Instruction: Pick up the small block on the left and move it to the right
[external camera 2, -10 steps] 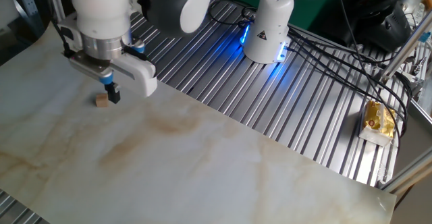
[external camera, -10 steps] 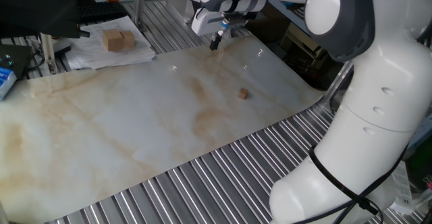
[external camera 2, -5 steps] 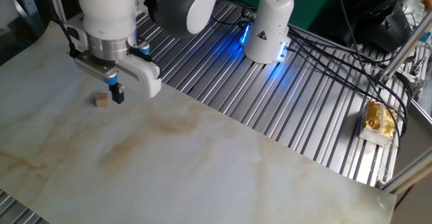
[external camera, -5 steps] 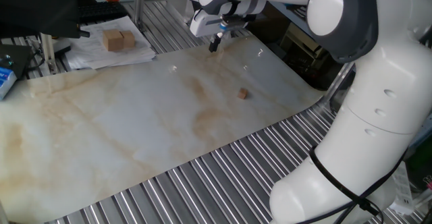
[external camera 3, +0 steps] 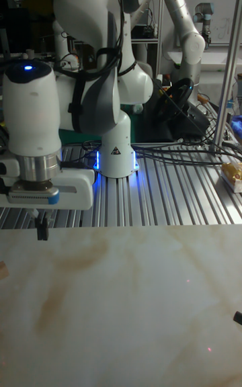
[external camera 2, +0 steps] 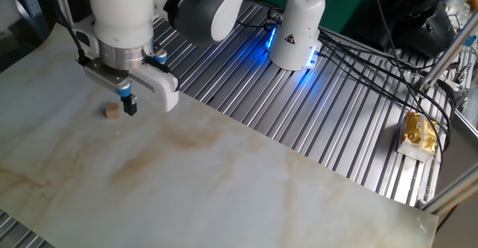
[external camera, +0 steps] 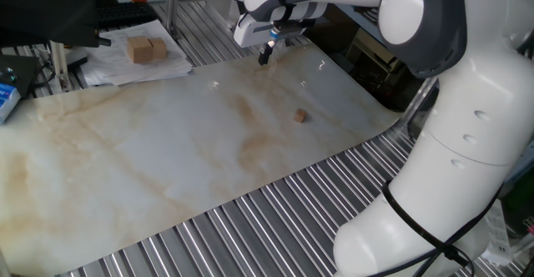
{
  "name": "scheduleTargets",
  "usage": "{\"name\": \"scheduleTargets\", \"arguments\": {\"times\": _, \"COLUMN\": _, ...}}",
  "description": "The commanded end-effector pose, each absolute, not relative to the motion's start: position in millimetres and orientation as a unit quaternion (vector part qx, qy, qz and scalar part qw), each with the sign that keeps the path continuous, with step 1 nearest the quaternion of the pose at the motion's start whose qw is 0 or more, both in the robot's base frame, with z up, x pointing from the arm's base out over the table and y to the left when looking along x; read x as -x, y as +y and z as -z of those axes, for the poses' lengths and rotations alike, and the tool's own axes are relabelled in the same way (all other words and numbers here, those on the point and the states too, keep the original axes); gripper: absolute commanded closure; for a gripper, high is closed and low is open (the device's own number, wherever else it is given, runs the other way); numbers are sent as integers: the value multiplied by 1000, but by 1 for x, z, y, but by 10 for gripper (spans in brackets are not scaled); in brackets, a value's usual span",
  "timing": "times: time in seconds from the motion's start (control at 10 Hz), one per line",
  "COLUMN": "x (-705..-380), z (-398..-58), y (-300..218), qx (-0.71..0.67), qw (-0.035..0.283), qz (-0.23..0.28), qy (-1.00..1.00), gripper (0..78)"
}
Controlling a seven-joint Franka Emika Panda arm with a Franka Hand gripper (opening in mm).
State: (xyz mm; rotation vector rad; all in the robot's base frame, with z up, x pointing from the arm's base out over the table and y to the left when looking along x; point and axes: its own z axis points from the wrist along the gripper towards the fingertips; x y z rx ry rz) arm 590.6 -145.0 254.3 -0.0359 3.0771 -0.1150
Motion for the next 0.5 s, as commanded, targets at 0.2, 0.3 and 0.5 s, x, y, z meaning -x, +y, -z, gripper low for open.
{"name": "scheduleTargets", "arguments": {"times": 0.2, "x": -591, "z": -256, "y": -145, "qx": -25, "qw": 19, "qz": 23, "qy": 999, "gripper": 776}}
{"name": "scheduleTargets", "arguments": {"times": 0.3, "x": -591, "z": -256, "y": -145, "qx": -62, "qw": 7, "qz": 11, "qy": 998, "gripper": 776}}
{"name": "scheduleTargets", "arguments": {"times": 0.5, "x": -591, "z": -256, "y": -145, "qx": -119, "qw": 0, "qz": 10, "qy": 993, "gripper": 776}}
